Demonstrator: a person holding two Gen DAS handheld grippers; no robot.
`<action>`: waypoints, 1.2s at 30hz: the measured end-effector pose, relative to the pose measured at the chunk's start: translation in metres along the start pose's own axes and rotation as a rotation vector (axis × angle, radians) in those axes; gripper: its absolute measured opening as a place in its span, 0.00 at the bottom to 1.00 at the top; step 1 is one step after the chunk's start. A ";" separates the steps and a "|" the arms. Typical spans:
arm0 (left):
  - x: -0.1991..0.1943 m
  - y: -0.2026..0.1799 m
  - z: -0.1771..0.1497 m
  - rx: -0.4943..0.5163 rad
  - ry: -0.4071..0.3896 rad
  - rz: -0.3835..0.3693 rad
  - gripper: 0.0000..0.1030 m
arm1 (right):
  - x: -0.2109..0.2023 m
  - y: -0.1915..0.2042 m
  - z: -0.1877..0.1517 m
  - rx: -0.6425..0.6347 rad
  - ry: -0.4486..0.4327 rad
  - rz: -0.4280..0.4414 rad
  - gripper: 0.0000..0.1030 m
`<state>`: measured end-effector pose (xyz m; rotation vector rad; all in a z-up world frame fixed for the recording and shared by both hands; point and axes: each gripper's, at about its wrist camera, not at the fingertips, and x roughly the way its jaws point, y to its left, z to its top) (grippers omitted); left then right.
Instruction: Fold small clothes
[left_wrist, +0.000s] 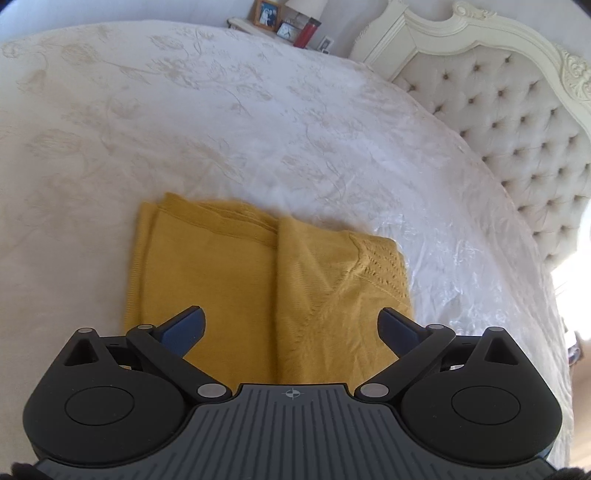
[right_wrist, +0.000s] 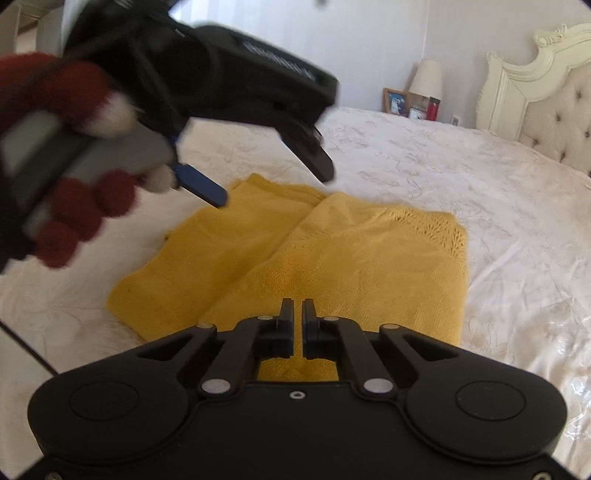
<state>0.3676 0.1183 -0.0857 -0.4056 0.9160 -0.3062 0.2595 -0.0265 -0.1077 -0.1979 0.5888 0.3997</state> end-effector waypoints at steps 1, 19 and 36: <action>0.007 -0.002 0.000 -0.003 0.014 0.007 0.98 | -0.004 0.001 0.000 -0.002 -0.009 0.026 0.12; 0.018 -0.013 -0.003 0.060 0.050 0.064 0.98 | 0.001 0.047 -0.008 -0.183 0.020 0.054 0.56; 0.053 -0.015 -0.006 -0.056 0.118 -0.059 0.99 | -0.027 0.004 0.010 0.127 -0.101 -0.055 0.10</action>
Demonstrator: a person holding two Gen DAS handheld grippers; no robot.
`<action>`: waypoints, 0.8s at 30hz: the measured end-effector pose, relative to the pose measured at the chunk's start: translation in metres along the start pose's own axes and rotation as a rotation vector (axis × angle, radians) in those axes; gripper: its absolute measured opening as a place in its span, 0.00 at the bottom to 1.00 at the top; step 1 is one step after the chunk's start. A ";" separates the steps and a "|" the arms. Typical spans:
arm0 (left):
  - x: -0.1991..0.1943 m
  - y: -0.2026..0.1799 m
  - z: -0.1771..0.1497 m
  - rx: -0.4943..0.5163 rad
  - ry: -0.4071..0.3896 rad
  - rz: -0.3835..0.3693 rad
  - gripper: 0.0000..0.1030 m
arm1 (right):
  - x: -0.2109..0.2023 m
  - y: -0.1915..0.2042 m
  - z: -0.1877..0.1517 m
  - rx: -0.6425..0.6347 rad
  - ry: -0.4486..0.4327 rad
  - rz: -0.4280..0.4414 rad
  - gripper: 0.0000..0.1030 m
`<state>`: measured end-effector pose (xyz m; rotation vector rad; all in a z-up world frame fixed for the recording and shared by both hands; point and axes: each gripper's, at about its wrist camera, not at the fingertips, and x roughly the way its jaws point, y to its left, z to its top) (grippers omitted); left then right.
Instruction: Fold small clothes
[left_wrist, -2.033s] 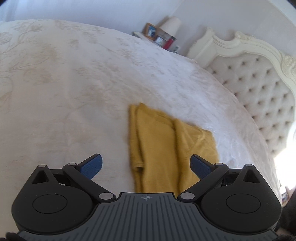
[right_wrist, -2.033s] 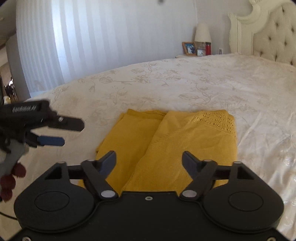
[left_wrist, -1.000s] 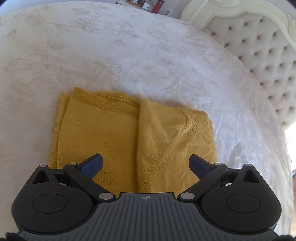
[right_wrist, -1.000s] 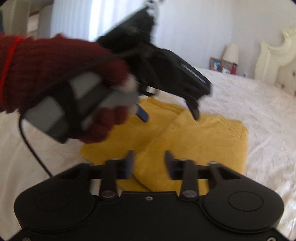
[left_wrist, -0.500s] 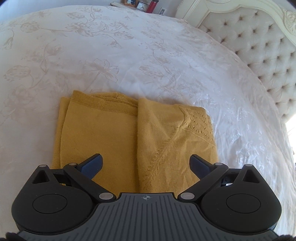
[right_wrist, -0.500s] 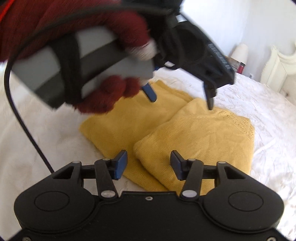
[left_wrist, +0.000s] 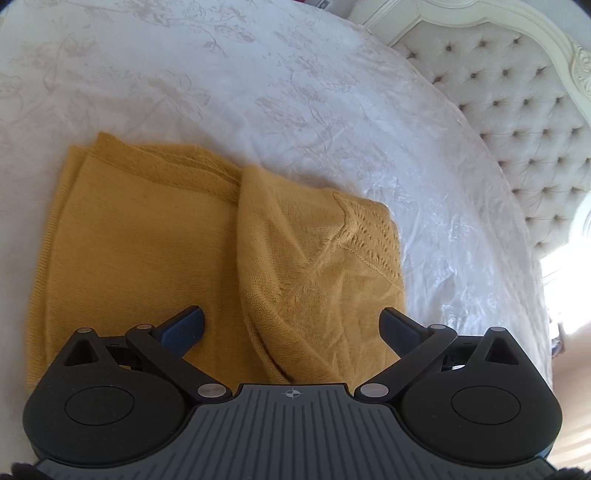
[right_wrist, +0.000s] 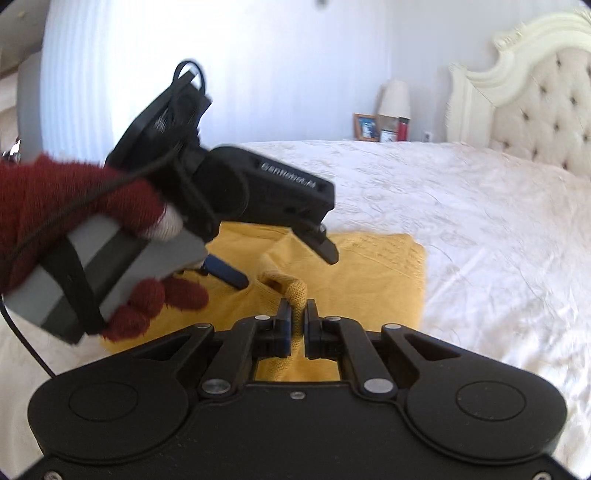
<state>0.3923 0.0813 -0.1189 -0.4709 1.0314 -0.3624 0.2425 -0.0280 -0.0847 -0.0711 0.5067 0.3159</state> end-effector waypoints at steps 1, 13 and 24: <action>0.003 -0.001 0.000 -0.002 -0.005 0.001 1.00 | 0.001 -0.002 0.000 0.009 0.002 0.001 0.10; 0.021 -0.017 0.019 -0.056 -0.075 -0.063 0.64 | -0.009 -0.018 -0.005 0.011 -0.007 0.018 0.10; 0.000 -0.036 0.026 0.138 -0.076 0.039 0.11 | -0.016 -0.009 0.000 0.008 -0.048 0.065 0.10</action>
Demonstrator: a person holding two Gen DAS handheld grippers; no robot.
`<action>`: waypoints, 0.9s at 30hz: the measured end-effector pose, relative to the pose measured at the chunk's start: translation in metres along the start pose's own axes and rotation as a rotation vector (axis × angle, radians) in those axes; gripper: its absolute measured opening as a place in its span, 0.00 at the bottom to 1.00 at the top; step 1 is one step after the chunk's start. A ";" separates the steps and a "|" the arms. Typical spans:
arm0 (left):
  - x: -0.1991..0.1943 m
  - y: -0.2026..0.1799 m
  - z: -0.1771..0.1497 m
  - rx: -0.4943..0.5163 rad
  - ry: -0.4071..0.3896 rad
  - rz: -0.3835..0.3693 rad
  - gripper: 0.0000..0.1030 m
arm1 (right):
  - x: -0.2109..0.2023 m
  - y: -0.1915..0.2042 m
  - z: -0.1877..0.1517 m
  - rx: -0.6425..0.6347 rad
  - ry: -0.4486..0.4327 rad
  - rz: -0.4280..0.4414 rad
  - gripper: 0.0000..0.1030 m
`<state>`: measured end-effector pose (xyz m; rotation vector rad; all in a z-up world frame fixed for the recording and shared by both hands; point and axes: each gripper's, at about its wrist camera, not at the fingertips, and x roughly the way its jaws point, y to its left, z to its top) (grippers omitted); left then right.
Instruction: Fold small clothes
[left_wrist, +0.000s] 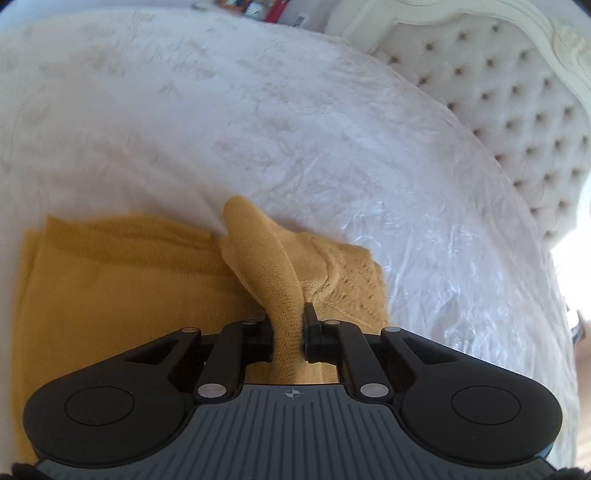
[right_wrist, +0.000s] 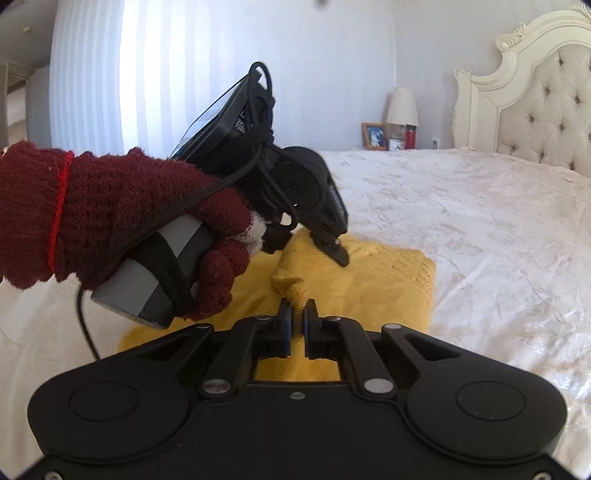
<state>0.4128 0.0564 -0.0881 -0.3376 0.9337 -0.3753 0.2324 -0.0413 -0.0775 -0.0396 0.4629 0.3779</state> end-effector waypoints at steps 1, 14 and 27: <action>-0.009 -0.001 0.005 0.014 -0.008 -0.013 0.11 | 0.000 0.005 0.001 0.000 -0.012 0.021 0.10; -0.032 0.069 0.004 0.040 0.009 0.118 0.11 | 0.039 0.070 -0.004 -0.111 0.067 0.213 0.10; -0.068 0.097 0.008 0.008 -0.176 0.216 0.63 | 0.016 0.021 0.008 0.050 0.023 0.372 0.59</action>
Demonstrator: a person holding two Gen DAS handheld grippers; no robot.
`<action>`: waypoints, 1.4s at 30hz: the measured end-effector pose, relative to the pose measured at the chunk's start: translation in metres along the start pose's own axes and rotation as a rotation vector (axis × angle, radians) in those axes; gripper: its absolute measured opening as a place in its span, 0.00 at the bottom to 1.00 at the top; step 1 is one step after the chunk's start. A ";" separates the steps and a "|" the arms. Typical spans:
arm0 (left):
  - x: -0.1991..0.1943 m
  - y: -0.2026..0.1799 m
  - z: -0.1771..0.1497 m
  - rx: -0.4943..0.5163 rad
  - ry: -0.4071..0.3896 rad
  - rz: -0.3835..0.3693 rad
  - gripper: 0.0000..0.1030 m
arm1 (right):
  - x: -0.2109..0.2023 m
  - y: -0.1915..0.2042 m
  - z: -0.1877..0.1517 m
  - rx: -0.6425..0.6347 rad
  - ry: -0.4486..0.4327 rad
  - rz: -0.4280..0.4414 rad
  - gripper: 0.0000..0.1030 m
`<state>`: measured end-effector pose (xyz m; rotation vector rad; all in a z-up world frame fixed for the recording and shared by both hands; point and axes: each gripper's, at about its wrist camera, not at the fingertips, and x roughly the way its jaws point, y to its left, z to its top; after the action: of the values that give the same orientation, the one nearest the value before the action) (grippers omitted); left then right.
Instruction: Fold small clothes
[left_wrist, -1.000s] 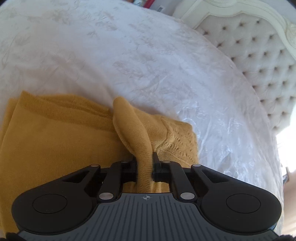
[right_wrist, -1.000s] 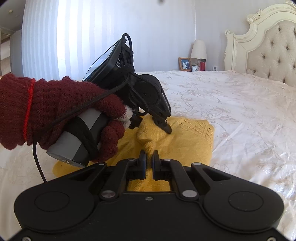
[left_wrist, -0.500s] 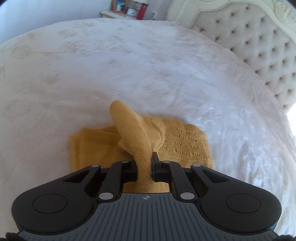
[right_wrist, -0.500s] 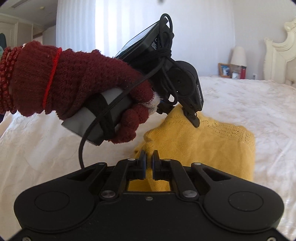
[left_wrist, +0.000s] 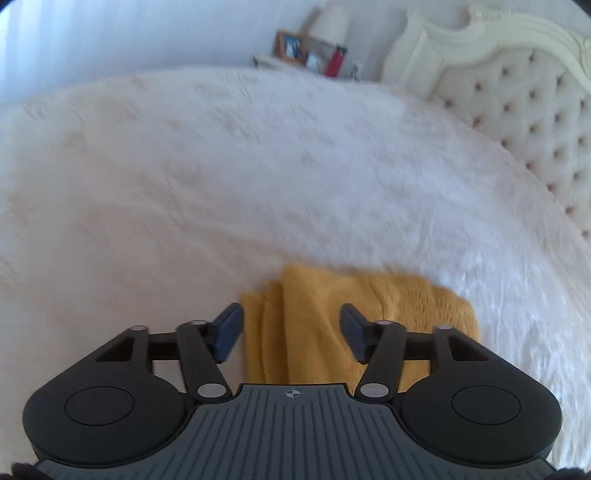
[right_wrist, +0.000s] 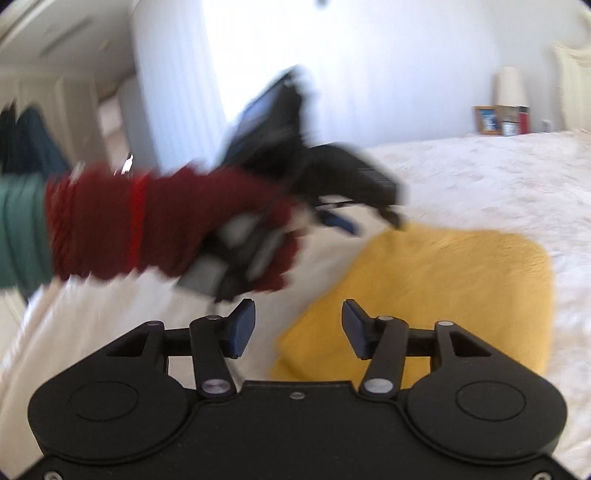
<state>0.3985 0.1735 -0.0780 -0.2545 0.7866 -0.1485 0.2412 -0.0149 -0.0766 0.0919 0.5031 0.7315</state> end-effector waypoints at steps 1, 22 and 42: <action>-0.009 -0.001 -0.001 0.004 -0.021 -0.003 0.68 | -0.006 -0.010 0.000 0.036 -0.020 -0.015 0.63; -0.112 -0.044 -0.140 0.145 -0.029 0.101 0.72 | -0.043 -0.060 -0.019 0.281 -0.075 -0.311 0.88; -0.228 -0.111 -0.170 0.161 -0.165 0.246 0.72 | -0.154 0.017 0.005 0.272 0.026 -0.469 0.99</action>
<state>0.1137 0.0897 -0.0076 -0.0157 0.6322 0.0411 0.1362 -0.1032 -0.0052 0.2108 0.6196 0.2032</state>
